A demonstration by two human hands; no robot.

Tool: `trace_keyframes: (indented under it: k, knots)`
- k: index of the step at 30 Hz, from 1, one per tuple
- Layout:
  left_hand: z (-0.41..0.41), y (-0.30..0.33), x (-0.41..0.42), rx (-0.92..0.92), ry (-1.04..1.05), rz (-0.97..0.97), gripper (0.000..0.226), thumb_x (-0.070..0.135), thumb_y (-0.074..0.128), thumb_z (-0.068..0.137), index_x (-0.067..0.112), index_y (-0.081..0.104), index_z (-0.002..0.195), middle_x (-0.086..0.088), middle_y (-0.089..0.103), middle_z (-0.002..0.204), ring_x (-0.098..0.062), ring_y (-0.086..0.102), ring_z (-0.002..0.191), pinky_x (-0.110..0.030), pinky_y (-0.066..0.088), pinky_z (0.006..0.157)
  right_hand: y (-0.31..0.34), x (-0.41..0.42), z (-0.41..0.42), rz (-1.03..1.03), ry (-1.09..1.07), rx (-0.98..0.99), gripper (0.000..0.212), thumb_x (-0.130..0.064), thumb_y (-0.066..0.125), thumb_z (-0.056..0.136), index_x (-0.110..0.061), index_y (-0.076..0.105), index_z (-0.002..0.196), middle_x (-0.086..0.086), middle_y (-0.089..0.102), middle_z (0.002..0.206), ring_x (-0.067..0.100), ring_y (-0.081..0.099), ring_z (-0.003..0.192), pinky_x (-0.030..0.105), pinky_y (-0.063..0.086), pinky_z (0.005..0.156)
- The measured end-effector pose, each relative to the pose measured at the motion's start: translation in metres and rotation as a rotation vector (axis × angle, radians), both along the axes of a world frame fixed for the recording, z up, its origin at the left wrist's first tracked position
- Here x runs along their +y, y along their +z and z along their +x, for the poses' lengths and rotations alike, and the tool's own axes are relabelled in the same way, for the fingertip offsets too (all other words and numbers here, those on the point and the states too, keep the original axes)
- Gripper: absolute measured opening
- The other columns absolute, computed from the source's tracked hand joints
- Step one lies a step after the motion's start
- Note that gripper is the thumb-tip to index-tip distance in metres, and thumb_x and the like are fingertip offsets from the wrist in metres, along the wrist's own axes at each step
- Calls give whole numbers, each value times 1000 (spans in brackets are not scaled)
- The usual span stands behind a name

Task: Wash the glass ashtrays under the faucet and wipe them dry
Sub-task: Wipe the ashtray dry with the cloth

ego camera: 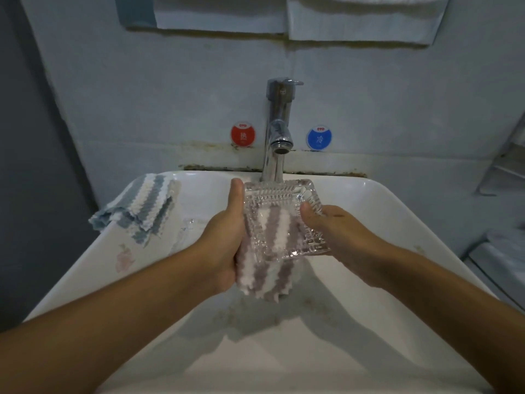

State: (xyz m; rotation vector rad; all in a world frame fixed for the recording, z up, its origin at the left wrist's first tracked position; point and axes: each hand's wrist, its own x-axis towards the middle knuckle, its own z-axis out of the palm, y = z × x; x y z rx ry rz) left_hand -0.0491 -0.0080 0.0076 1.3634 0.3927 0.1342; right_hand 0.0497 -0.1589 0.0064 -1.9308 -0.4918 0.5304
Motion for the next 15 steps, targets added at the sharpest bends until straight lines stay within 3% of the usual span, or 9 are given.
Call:
trace_keyframes:
  k: [1, 2, 4, 6, 8, 10, 13, 15]
  knots:
    - [1, -2, 3, 4, 14, 21, 74, 72, 32, 92, 13, 77, 84, -4, 75, 69, -28, 74, 72, -27, 56, 61, -2, -1, 4, 1, -21, 6, 54, -57, 43, 101, -14, 62, 127, 3, 66, 127, 25, 62, 116, 41, 48, 100]
    - [2, -2, 3, -3, 38, 9, 70, 70, 35, 92, 13, 76, 98, -5, 78, 83, -12, 74, 72, -31, 58, 70, 0, 0, 1, -6, -41, 11, 53, -56, 43, 101, -13, 60, 127, 5, 65, 126, 25, 62, 114, 35, 53, 90]
    - [3, -2, 5, -37, 39, -91, 68, 67, 37, 93, 15, 67, 125, -7, 75, 111, -23, 73, 102, -41, 54, 94, 1, 1, -4, -23, -66, 4, 53, -57, 44, 100, -12, 58, 125, 7, 63, 124, 23, 62, 112, 22, 52, 70]
    - [4, -3, 6, -53, -10, -167, 71, 69, 33, 95, 18, 60, 136, -9, 69, 126, -27, 66, 117, -47, 43, 110, 0, 3, -5, -13, -58, 15, 56, -62, 45, 97, -13, 58, 122, 7, 61, 123, 22, 61, 109, 27, 52, 77]
    - [4, -5, 3, -28, -71, -194, 78, 74, 24, 95, 18, 60, 136, -10, 69, 126, -29, 66, 116, -45, 46, 105, 0, 3, -6, -10, -58, 7, 47, -59, 45, 99, -15, 61, 106, 6, 62, 110, 15, 59, 93, 31, 45, 83]
    - [2, -5, -4, 23, -146, -196, 90, 82, 15, 89, 20, 71, 123, -10, 73, 116, -28, 72, 104, -39, 54, 88, 0, 2, -4, -12, -69, 5, 47, -52, 44, 102, -9, 61, 99, 9, 62, 97, 14, 55, 81, 29, 41, 74]
    - [1, -7, -9, 72, -180, -176, 100, 91, 11, 79, 22, 81, 101, -12, 76, 108, -28, 74, 97, -38, 56, 81, -1, 3, -5, -35, -75, 6, 52, -55, 45, 100, -6, 57, 115, 12, 62, 106, 16, 54, 86, 31, 40, 75]
    - [0, -3, -7, 58, -152, -162, 92, 86, 14, 83, 24, 77, 107, -15, 74, 108, -28, 73, 96, -36, 57, 78, 0, 3, -3, -24, -74, -12, 57, -56, 45, 100, -4, 60, 117, 19, 64, 115, 22, 59, 95, 34, 43, 80]
